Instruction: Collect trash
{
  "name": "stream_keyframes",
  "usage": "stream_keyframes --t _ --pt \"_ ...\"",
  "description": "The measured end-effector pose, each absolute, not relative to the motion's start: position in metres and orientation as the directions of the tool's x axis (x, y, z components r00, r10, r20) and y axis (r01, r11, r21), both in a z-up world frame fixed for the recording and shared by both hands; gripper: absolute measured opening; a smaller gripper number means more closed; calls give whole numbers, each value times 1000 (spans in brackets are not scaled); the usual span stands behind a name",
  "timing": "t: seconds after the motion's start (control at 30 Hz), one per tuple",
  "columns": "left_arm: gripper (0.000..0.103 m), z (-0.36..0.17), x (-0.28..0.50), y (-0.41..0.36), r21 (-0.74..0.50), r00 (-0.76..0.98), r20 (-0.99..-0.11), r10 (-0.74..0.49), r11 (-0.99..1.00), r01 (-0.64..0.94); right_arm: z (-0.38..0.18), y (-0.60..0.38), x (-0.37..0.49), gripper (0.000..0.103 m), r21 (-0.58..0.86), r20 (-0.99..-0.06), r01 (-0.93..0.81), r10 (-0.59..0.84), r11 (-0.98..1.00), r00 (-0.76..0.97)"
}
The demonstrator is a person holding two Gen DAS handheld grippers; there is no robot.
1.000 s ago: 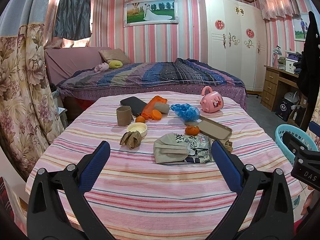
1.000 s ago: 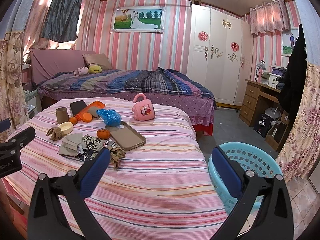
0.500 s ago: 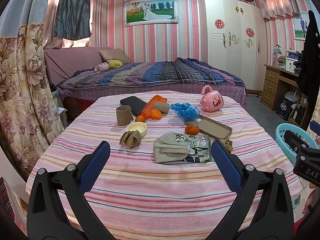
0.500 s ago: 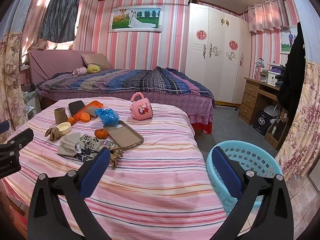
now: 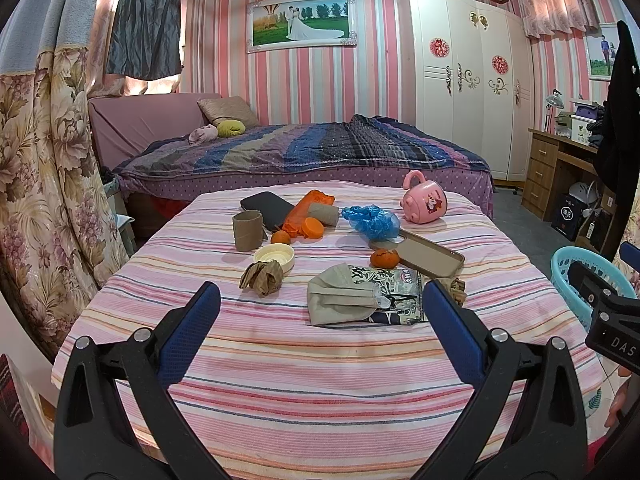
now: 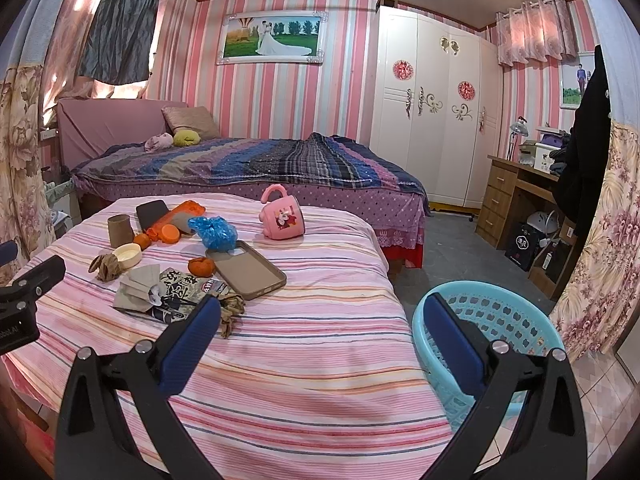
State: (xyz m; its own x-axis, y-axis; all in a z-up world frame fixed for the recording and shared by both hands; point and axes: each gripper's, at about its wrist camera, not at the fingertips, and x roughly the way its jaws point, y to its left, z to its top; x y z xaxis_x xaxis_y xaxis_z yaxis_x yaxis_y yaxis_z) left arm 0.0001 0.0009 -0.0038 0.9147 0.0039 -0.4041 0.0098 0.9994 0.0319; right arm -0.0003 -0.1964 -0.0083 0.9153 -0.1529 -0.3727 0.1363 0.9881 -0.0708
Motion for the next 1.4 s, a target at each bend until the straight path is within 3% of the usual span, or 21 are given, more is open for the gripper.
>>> stream_keyframes --t 0.97,1.4 --pt "98 -6 2 2 34 910 -414 6 999 9 -8 -196 1 99 -83 -359 154 -174 984 917" --pt "98 17 18 9 38 911 -413 -5 999 22 9 -205 17 99 -58 -357 181 -190 982 915"
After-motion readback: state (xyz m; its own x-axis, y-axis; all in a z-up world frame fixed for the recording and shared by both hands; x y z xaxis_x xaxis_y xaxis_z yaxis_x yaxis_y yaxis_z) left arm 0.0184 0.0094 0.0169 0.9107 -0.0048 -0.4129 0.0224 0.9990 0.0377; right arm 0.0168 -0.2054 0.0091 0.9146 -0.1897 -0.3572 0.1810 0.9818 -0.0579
